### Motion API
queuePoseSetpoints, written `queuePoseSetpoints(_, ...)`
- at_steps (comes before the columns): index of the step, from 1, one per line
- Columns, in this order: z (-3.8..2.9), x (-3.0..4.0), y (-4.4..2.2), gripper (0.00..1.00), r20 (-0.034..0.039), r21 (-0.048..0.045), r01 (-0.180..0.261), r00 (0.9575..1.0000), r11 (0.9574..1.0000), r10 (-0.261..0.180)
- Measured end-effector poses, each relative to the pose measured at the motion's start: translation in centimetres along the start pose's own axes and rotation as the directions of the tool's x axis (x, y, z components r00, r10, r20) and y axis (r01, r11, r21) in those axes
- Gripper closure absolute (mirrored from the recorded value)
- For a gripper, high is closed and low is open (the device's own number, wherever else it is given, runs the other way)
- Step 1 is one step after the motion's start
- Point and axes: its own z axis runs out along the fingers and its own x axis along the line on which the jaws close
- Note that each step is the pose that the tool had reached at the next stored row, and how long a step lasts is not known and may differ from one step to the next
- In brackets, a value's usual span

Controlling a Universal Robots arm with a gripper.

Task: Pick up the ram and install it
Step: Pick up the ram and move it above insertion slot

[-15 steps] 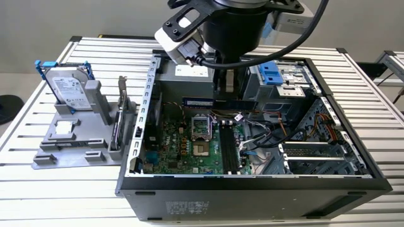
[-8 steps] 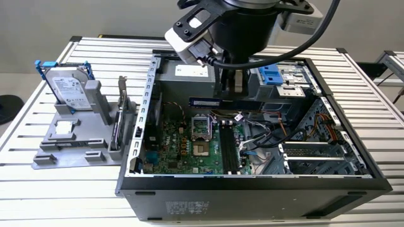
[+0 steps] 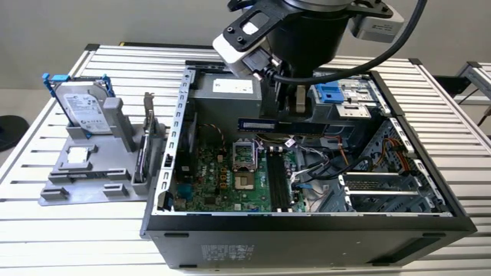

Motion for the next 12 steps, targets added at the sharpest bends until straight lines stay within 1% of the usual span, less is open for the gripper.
queuePoseSetpoints(12, 0.03, 0.13, 1.86, 1.00, 0.0001, 0.0001, -0.006, 1.0000, 1.0000, 0.006)
